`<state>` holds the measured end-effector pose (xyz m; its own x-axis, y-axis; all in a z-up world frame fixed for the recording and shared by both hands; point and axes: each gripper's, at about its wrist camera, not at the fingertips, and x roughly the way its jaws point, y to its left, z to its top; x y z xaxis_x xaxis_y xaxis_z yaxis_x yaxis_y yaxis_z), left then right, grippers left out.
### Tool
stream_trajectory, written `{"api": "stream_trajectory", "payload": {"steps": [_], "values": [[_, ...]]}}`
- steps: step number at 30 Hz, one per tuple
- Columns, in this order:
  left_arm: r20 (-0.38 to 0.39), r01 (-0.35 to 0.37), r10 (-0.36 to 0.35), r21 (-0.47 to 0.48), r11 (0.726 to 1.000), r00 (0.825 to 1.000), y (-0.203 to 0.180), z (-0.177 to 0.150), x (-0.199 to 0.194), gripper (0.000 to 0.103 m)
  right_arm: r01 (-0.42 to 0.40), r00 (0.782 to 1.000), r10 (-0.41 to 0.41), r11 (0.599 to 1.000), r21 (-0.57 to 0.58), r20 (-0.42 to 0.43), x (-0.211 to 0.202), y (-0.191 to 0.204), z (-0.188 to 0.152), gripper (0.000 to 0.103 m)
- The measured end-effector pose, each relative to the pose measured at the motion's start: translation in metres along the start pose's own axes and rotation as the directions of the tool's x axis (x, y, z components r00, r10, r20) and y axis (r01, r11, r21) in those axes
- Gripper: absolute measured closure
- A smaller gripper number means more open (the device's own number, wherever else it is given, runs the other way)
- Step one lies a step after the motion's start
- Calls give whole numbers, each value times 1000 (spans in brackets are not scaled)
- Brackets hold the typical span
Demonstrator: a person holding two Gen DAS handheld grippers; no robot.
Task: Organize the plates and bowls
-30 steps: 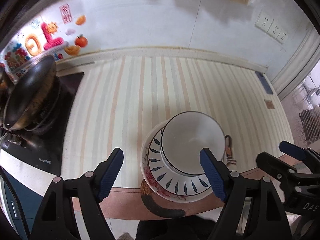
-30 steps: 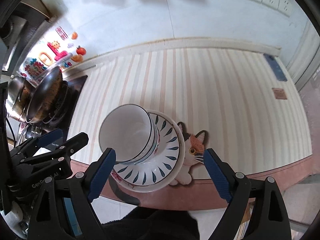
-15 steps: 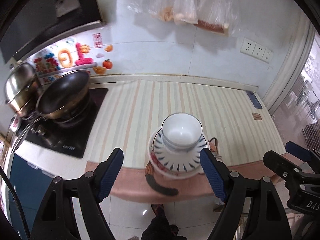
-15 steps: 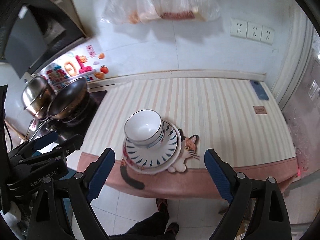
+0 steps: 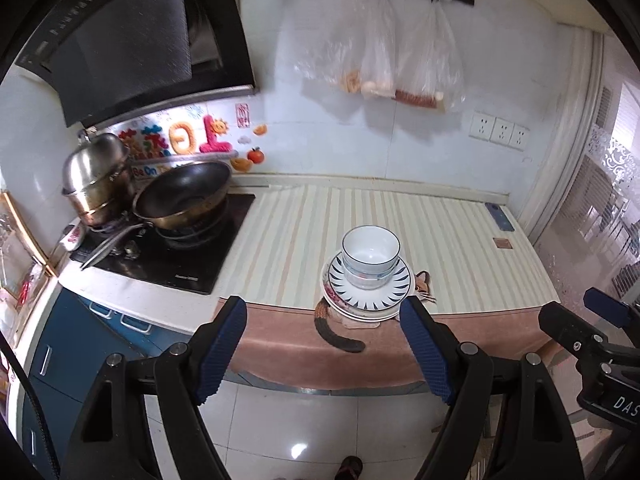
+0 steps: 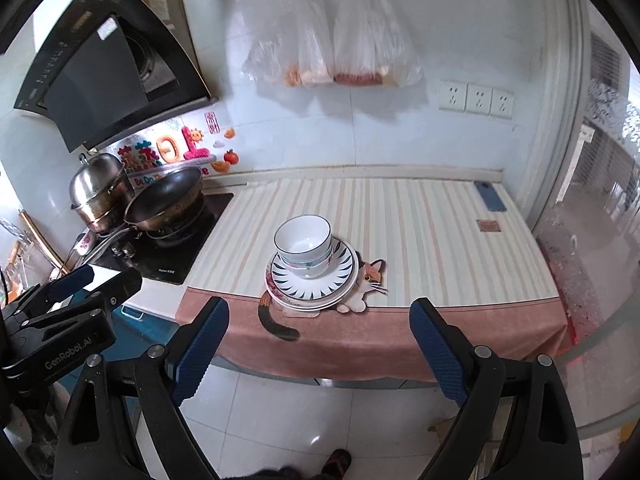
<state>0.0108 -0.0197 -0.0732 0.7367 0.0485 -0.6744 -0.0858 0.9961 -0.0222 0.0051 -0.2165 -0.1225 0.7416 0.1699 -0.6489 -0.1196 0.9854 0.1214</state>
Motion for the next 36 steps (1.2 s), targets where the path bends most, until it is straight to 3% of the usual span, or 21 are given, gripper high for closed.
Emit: {"api": "stream_trajectory", "payload": {"steps": [12,36], "values": [[62,11,-12,6,1000,998,27,-33,-55,25,51,996,-50,999,-5,70,-68,36,-38,9],[102,19,-20,10,1000,995,55,-55,-88,25,101,991,-102,995,10,87,-97,64,-63,8]]}}
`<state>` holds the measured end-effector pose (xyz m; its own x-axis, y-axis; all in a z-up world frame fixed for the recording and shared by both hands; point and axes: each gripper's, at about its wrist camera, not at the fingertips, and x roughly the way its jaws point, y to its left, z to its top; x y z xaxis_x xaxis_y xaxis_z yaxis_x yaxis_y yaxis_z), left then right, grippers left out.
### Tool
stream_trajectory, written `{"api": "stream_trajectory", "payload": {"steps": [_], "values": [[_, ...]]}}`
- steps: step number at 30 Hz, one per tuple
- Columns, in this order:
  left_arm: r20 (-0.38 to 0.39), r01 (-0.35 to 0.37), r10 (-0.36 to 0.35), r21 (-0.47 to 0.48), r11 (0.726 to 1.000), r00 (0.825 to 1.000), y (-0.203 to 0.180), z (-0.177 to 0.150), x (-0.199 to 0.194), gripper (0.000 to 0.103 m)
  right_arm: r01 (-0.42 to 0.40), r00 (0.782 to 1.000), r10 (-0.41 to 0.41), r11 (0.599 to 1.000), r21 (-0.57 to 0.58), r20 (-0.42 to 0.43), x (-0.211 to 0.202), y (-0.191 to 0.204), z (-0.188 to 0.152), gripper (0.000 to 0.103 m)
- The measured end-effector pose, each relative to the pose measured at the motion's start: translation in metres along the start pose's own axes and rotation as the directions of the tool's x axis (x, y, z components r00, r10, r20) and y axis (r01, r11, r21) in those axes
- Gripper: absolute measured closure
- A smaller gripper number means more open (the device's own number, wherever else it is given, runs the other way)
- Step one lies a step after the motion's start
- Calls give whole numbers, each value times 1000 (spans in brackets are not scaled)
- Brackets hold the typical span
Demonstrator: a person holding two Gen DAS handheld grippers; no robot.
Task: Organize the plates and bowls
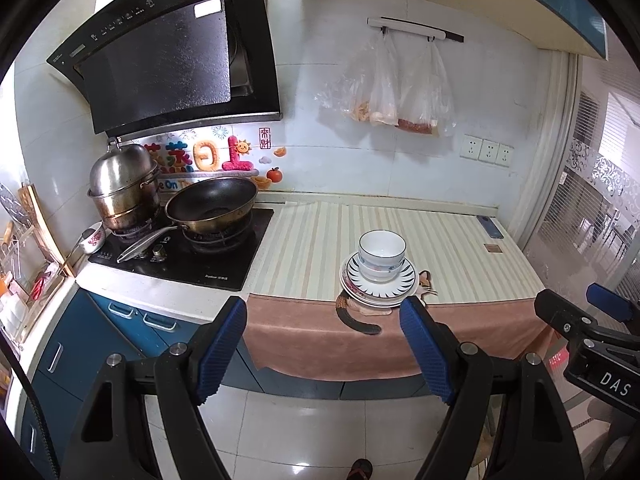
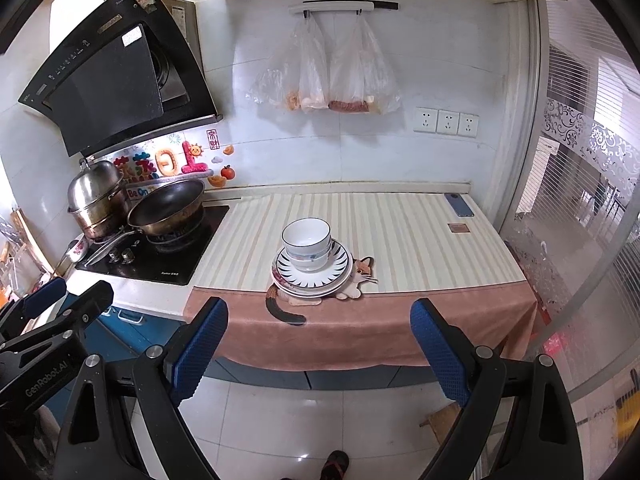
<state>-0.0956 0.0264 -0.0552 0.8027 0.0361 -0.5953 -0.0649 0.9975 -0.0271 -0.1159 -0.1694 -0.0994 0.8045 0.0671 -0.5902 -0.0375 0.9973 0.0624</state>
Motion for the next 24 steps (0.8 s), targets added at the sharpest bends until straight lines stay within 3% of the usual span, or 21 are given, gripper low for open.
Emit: {"api": "stream_trajectory", "payload": {"steps": [24], "values": [[6,-1,1,5,1000,1000,5,3,-1,25,4,1000,-4,1000,-4,-3,1,-1,-5,8]]}}
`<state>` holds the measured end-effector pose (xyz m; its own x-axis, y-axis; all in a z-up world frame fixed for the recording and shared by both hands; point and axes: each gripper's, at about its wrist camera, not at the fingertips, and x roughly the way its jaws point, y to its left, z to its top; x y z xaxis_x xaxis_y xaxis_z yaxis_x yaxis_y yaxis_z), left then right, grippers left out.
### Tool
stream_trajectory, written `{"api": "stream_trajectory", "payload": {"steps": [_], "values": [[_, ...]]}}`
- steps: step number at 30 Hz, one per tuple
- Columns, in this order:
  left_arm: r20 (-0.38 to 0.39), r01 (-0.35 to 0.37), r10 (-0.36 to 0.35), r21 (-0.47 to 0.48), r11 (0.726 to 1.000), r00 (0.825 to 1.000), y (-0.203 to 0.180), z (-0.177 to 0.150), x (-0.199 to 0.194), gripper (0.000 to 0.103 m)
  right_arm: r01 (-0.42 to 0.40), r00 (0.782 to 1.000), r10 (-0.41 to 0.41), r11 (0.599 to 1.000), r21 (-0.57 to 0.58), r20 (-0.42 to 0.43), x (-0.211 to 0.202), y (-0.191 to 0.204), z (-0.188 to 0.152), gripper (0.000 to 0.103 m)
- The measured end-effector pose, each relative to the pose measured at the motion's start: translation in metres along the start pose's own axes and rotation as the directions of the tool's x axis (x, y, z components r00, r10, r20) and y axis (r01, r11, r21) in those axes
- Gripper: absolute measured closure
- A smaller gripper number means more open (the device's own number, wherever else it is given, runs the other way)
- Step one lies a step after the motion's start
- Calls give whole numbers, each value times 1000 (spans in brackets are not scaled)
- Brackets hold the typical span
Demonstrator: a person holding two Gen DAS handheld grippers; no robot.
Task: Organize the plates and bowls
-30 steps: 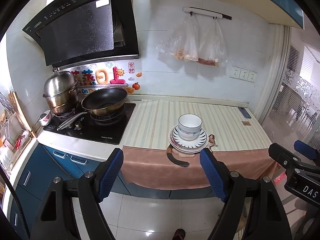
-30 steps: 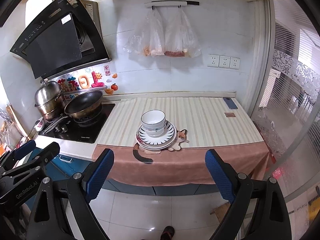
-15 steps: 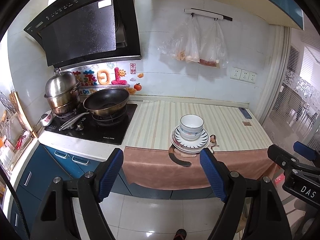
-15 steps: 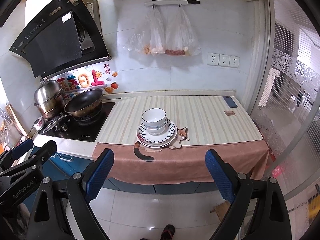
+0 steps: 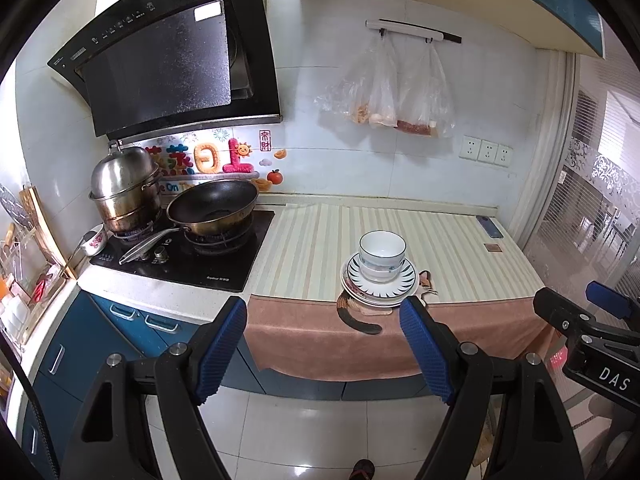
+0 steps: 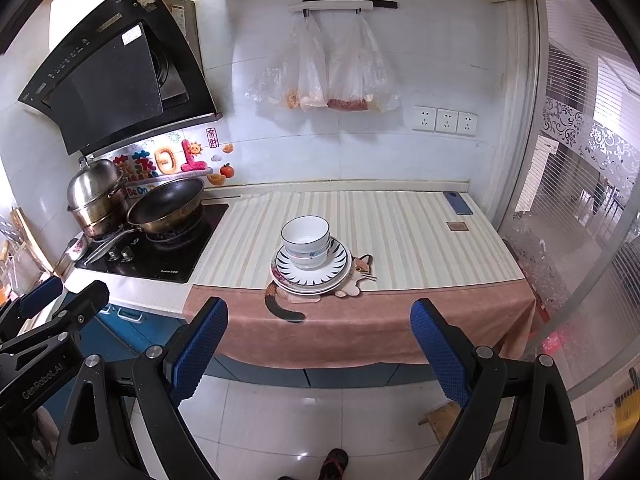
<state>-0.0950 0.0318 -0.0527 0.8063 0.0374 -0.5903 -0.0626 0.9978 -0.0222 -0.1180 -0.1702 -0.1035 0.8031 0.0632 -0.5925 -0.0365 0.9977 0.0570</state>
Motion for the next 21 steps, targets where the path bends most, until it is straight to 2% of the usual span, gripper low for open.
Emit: {"api": "stream_trajectory", "payload": {"steps": [21], "values": [[-2,6,-6,32,999,1000,-1,2,5,25,6,1000,-6,1000,-7,6,0,-1,4,8]]}}
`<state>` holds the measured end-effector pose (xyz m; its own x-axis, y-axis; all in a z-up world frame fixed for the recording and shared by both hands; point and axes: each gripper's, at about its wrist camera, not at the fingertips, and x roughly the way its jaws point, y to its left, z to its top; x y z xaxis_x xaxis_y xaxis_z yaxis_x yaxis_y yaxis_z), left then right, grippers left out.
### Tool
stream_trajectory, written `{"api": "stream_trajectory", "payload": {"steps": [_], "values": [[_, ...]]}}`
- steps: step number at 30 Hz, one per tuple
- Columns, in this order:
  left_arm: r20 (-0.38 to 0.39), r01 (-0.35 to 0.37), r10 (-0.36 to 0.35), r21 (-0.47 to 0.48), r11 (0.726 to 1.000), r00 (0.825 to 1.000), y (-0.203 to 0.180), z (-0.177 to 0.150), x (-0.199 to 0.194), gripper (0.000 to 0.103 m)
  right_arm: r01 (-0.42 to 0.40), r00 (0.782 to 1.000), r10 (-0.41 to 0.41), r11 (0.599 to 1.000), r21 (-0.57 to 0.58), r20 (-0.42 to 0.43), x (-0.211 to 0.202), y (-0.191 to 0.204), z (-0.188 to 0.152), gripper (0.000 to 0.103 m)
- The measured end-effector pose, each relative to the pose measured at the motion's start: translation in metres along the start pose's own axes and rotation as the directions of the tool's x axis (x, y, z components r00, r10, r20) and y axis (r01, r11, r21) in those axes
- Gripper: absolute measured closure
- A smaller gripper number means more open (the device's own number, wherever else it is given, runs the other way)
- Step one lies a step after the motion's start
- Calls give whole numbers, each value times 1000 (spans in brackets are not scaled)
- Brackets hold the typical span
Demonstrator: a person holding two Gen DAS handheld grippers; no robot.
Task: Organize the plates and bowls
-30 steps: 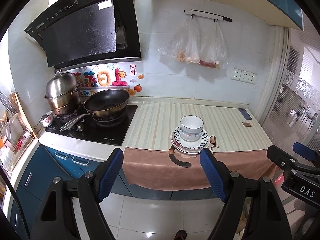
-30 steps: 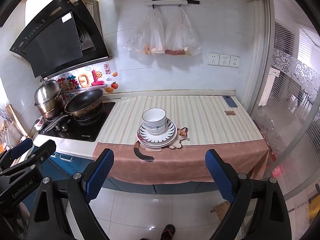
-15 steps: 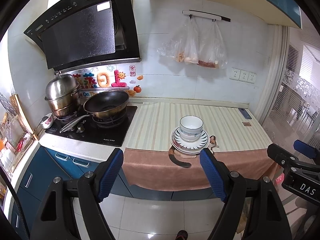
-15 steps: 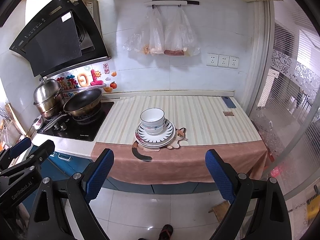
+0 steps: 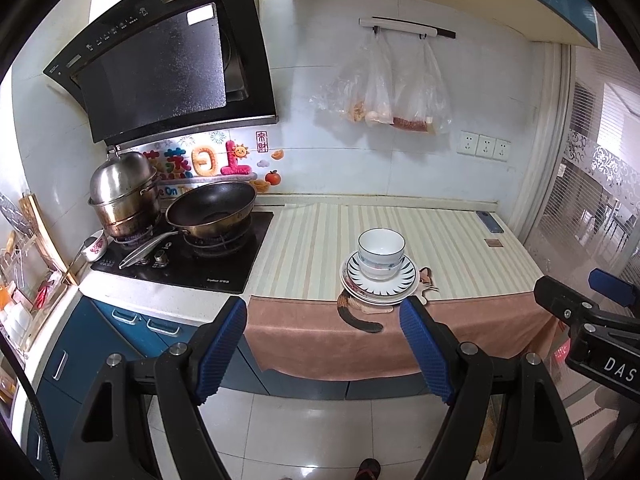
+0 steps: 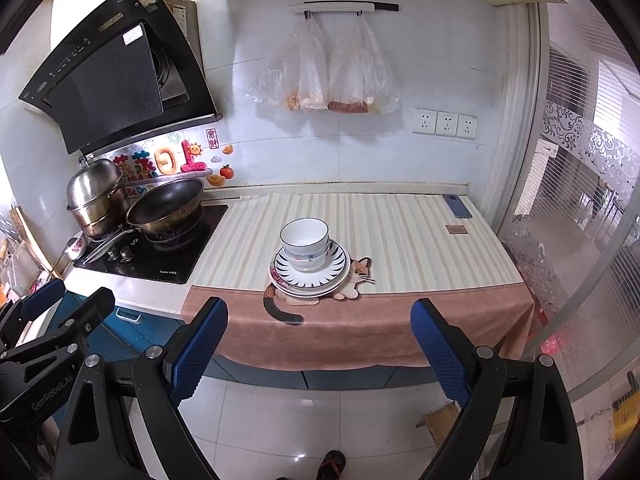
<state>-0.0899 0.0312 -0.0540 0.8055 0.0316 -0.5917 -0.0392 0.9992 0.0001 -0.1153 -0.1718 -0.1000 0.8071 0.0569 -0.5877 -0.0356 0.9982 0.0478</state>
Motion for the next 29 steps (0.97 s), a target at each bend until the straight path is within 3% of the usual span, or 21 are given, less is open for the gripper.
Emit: {"api": "stream_trajectory", "payload": {"steps": [29], "values": [[28,37,-37,0,999,999,5,7,3,25,14,1000,-14,1000,-2,11,-3,1,5,8]]}}
